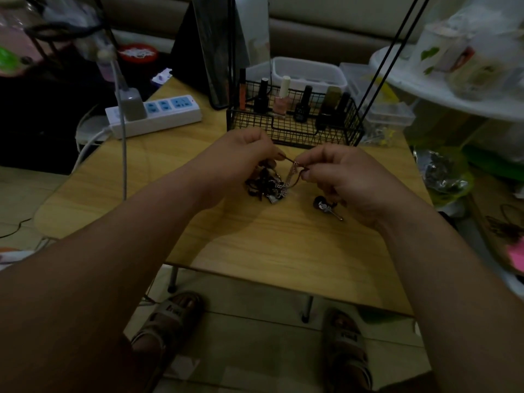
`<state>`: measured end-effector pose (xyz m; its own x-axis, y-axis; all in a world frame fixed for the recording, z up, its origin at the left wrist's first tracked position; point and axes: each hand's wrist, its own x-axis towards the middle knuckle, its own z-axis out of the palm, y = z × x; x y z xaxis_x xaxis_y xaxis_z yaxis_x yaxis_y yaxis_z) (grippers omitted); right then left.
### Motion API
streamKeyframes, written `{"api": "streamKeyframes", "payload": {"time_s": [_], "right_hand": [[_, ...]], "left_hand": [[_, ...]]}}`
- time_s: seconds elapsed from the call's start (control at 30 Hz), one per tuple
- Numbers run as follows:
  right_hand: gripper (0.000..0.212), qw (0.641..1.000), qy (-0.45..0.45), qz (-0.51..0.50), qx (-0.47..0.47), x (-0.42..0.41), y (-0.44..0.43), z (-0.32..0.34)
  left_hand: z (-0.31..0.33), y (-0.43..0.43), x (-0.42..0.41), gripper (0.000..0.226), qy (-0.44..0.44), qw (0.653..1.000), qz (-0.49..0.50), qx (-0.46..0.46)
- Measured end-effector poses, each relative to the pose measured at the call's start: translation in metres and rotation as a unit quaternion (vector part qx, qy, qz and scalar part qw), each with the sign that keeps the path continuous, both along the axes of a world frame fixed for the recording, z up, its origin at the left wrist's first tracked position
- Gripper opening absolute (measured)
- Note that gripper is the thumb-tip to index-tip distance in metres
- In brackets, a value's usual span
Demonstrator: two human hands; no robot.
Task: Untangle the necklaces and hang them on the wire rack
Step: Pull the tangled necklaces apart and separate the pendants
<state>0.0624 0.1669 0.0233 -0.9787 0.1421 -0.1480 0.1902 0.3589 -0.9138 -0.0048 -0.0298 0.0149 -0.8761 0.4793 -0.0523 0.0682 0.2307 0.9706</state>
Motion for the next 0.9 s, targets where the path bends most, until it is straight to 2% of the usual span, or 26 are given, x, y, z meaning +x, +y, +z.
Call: {"api": "streamKeyframes", "payload": {"time_s": [0.07,0.2,0.4,0.53,0.67,0.8,0.9], "right_hand": [[0.018,0.998,0.002,0.014,0.053,0.001,-0.001,-0.001],[0.007,0.996,0.009,0.018,0.084,0.0,-0.004,-0.004],[0.01,0.996,0.019,0.001,0.09,0.001,-0.007,0.001],[0.011,0.996,0.043,-0.026,0.08,-0.001,-0.007,0.002],[0.014,0.996,0.049,-0.033,0.074,-0.001,-0.008,0.002],[0.017,0.996,0.05,-0.027,0.068,0.001,-0.008,0.002],[0.019,0.996,0.052,-0.02,0.064,0.003,-0.009,0.005]], "left_hand": [[0.001,0.0,0.001,0.015,-0.02,0.999,0.002,0.026],[-0.002,0.002,0.0,0.016,-0.025,0.999,0.016,0.03],[-0.006,0.002,-0.003,0.006,0.062,0.997,0.025,-0.041],[-0.004,-0.002,0.0,0.023,0.104,0.992,-0.032,-0.066],[-0.009,0.001,0.003,0.025,0.158,0.979,-0.054,-0.115],[-0.014,0.004,0.005,0.021,0.209,0.969,-0.035,-0.128],[-0.015,0.005,0.004,0.014,0.213,0.969,-0.024,-0.12]]}}
